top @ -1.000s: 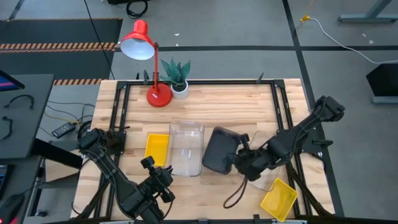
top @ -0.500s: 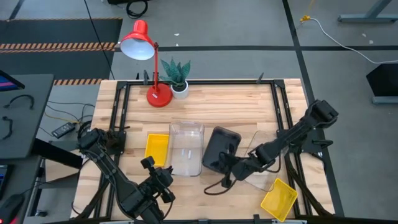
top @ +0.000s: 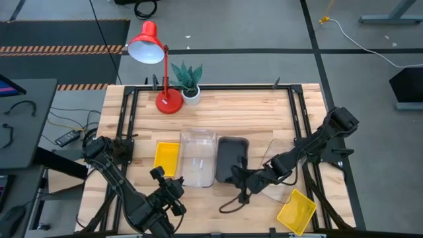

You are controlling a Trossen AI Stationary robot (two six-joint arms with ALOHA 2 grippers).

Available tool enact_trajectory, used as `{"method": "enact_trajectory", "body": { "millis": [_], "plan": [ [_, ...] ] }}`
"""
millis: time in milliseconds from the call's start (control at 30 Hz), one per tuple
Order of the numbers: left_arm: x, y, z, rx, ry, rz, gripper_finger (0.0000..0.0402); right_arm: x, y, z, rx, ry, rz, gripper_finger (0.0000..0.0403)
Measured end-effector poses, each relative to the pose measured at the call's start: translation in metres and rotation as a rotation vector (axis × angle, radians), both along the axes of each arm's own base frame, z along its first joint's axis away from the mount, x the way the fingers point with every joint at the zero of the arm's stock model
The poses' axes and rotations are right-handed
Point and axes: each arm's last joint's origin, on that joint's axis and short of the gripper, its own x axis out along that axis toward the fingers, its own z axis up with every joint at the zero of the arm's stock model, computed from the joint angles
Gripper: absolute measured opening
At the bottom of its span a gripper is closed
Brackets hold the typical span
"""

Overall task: Stack baskets by color
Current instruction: Stack the black bin on the middle right black bin, then adjust the stacked yellow bins on the table

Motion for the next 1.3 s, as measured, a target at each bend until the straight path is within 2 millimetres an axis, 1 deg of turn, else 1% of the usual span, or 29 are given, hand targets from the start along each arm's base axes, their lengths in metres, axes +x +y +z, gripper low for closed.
{"method": "enact_trajectory", "body": {
  "millis": [100, 233, 367, 433, 533, 700, 800, 900, 1033, 1167, 1300],
  "plan": [
    [0.000, 0.000, 0.000, 0.000, 0.000, 0.000, 0.0021, -0.008, 0.002, 0.010, -0.059, -0.029, 0.064, 0.0004],
    [0.000, 0.000, 0.000, -0.001, -0.001, 0.000, 0.0023, -0.011, -0.005, 0.040, -0.087, -0.162, 0.030, 0.0004],
    [0.000, 0.000, 0.000, -0.001, -0.001, 0.000, 0.0026, -0.002, -0.023, 0.044, -0.119, -0.201, -0.046, 0.0004],
    [0.000, 0.000, 0.000, -0.001, -0.001, 0.000, 0.0026, 0.008, -0.032, 0.040, -0.103, -0.196, -0.050, 0.0004],
    [0.000, 0.000, 0.000, 0.000, -0.001, 0.000, 0.0021, 0.023, -0.047, 0.019, -0.098, -0.113, -0.038, 0.0004],
    [0.000, 0.000, 0.000, -0.001, -0.001, 0.000, 0.0017, 0.045, -0.059, -0.005, -0.093, -0.102, -0.020, 0.0004],
    [0.000, 0.000, 0.000, -0.001, -0.001, 0.000, 0.0020, 0.051, -0.063, -0.012, -0.082, -0.102, -0.019, 0.0004],
    [0.000, 0.000, 0.000, -0.001, -0.001, 0.000, 0.0023, 0.052, -0.064, -0.012, -0.084, -0.103, -0.022, 0.0004],
    [-0.002, -0.002, 0.000, -0.004, 0.005, -0.003, 0.0023, 0.043, -0.064, 0.001, -0.146, -0.116, -0.045, 0.0004],
    [-0.007, -0.004, 0.000, -0.002, 0.013, -0.005, 0.0014, 0.028, -0.060, 0.036, -0.207, -0.228, -0.094, 0.0004],
    [-0.009, -0.003, 0.000, -0.016, 0.036, -0.011, 0.0005, 0.007, -0.048, 0.056, -0.233, -0.254, -0.081, 0.0004]
  ]
}}
